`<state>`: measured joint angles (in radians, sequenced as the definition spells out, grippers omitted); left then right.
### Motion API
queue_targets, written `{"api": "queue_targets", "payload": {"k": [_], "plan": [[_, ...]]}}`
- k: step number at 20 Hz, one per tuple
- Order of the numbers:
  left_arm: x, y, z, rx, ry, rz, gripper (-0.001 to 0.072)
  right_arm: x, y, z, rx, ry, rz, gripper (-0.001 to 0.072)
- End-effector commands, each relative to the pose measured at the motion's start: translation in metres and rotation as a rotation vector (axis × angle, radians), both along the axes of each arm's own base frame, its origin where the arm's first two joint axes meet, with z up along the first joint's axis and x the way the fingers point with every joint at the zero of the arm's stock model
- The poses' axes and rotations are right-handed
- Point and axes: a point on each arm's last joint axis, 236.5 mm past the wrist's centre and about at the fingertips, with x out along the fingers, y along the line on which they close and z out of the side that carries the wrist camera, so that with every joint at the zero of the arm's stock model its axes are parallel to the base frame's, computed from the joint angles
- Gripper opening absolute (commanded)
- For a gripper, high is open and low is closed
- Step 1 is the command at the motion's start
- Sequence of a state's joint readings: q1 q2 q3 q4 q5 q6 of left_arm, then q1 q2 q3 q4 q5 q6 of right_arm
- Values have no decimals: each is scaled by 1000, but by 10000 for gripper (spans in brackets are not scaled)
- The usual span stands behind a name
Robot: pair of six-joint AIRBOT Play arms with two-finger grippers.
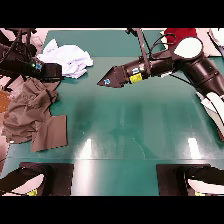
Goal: Fold the shirts.
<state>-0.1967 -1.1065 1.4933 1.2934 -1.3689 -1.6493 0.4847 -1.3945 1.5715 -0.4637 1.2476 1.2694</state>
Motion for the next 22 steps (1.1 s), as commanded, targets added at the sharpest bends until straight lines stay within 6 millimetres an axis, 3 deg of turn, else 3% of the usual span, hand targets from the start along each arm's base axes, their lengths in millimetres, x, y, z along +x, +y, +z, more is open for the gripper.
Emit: {"api": "queue_targets", "payload": {"k": [1,15,19,22], "plan": [[0,0,0,0,-1,0,28,0,0,0,0,2,1,25],[0,0,0,0,-1,0,28,6,1,2,10,-7,-23,25],[25,-3,19,-38,-121,34,28,11,2,3,18,-15,-45,25],[28,-7,24,-63,-141,34,28,11,2,3,18,-15,-45,25]]}}
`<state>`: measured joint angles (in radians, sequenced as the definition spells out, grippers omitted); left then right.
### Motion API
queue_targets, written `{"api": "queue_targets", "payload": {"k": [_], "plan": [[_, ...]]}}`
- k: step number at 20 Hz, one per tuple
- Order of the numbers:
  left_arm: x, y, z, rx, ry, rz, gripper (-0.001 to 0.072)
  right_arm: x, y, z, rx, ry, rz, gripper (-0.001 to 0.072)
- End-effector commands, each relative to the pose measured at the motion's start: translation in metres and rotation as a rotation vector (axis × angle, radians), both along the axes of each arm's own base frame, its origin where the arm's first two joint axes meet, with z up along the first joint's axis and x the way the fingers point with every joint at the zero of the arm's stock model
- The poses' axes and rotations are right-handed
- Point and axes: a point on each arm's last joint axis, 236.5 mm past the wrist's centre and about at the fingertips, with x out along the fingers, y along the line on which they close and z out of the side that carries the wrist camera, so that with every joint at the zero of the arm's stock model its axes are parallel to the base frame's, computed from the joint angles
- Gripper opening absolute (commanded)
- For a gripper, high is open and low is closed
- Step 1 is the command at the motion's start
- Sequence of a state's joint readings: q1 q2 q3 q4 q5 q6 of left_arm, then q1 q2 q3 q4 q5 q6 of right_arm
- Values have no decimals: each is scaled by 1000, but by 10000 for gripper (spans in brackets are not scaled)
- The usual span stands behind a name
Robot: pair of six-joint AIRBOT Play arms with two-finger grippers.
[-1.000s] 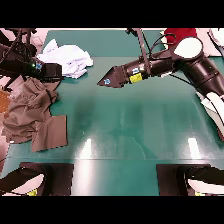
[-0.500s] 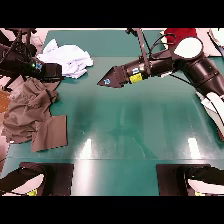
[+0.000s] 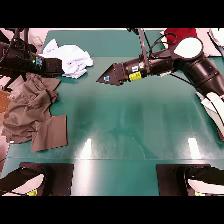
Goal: Fold the shirts.
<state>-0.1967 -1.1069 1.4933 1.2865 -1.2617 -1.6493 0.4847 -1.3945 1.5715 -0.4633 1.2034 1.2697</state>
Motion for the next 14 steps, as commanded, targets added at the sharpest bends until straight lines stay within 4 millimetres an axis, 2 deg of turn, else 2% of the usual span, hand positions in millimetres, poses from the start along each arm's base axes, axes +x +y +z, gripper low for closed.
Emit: {"api": "queue_targets", "payload": {"k": [1,3,4,6,7,10,11,13,14], "plan": [[8,-3,9,-24,-45,10,28,2,0,0,2,-1,-6,25],[11,8,3,25,-45,25,28,2,0,0,2,-1,-7,25],[13,31,-7,124,-35,71,27,2,0,0,3,1,-8,25],[13,95,-35,344,31,236,28,4,1,1,6,24,-26,26],[9,112,-49,420,60,258,28,2,3,1,7,34,-27,26],[-3,131,-108,368,196,312,30,-1,8,2,10,37,-24,27],[-8,139,-130,342,240,336,57,-4,9,1,9,38,-16,28],[-21,163,-164,282,326,410,555,-8,9,0,2,41,0,35],[-25,180,-171,273,341,456,720,-10,9,-1,-4,43,8,35]]}}
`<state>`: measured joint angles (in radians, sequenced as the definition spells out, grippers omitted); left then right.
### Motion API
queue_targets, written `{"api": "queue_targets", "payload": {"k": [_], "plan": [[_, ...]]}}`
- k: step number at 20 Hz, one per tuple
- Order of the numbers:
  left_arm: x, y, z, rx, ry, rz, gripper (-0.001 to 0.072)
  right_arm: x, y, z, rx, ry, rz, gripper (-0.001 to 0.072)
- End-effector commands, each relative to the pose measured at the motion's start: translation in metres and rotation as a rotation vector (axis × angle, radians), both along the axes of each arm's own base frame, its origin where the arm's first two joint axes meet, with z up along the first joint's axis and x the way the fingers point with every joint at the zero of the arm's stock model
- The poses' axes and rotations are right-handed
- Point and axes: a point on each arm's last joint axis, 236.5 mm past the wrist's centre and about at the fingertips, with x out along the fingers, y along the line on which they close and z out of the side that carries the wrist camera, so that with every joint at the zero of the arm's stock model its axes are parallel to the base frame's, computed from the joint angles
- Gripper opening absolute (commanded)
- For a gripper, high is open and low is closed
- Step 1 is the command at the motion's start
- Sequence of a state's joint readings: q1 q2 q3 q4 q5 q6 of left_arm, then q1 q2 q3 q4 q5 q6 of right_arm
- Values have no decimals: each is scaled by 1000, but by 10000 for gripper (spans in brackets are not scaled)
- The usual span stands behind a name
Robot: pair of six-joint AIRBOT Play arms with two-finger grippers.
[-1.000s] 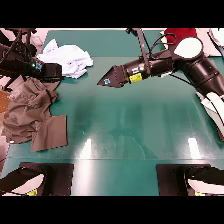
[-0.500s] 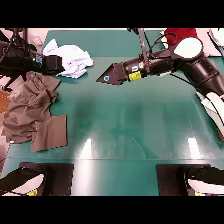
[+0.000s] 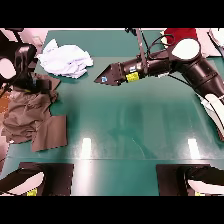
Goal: Fold the shirts.
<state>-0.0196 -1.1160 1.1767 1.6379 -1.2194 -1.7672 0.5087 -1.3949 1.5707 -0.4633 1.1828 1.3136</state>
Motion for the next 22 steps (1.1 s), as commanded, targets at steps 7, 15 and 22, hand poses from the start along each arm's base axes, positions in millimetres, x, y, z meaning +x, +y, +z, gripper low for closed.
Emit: {"api": "queue_targets", "payload": {"k": [7,15,22], "plan": [[21,88,-42,89,-63,14,718,0,-3,-18,-64,-34,22,35],[46,49,-101,-75,-1,-104,693,0,-3,-18,-65,-79,41,35],[63,-66,-37,-565,-104,-237,26,11,-18,-19,-74,-103,30,34]]}}
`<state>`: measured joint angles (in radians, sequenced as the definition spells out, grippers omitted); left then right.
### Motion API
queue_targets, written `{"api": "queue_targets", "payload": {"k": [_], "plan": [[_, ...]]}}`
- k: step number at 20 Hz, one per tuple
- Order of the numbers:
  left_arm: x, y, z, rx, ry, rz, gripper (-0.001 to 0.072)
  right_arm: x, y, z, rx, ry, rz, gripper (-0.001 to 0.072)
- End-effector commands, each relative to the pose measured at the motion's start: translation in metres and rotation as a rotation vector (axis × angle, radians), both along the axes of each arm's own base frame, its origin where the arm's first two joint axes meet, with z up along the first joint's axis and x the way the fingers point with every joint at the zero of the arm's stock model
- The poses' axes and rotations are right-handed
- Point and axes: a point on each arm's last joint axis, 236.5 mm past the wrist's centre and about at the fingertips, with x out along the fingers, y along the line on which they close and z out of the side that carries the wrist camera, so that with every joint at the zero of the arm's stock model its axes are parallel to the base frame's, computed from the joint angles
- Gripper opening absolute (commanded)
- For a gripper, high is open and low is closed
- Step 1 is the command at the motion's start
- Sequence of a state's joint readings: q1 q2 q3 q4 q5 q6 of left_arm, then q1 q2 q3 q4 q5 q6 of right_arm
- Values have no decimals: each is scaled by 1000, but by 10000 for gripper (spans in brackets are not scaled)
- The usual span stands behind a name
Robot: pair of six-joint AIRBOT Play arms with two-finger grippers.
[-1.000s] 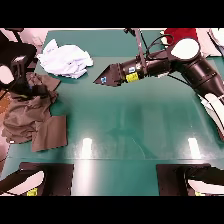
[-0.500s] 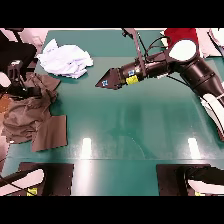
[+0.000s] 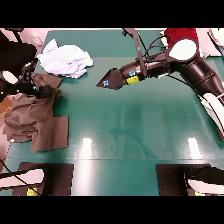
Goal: Fold the shirts.
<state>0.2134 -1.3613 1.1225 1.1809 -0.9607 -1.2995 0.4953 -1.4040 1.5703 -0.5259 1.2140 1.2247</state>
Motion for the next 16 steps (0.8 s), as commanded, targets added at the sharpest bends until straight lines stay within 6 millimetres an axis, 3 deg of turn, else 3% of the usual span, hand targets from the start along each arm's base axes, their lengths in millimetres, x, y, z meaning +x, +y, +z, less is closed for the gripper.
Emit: {"api": "queue_targets", "payload": {"k": [1,3,6,9,11,13,14,16], "plan": [[2,-114,70,-422,-89,-219,26,15,-18,1,-4,-19,-31,34],[-12,-189,104,-520,-117,-392,25,37,-41,5,-1,-26,-98,34],[-56,-304,123,-521,-142,-646,25,64,-86,17,1,-47,-200,34],[-102,-410,124,-545,-195,-754,25,85,-146,28,-33,-87,-325,34],[-139,-467,110,-567,-165,-829,25,95,-195,22,-120,-93,-430,33],[-173,-497,72,-520,-72,-940,25,97,-239,5,-227,-71,-506,34],[-182,-497,50,-489,-1,-955,26,96,-259,-8,-267,-46,-545,37],[-200,-472,10,-380,168,-984,26,93,-285,-42,-295,35,-610,216]]}}
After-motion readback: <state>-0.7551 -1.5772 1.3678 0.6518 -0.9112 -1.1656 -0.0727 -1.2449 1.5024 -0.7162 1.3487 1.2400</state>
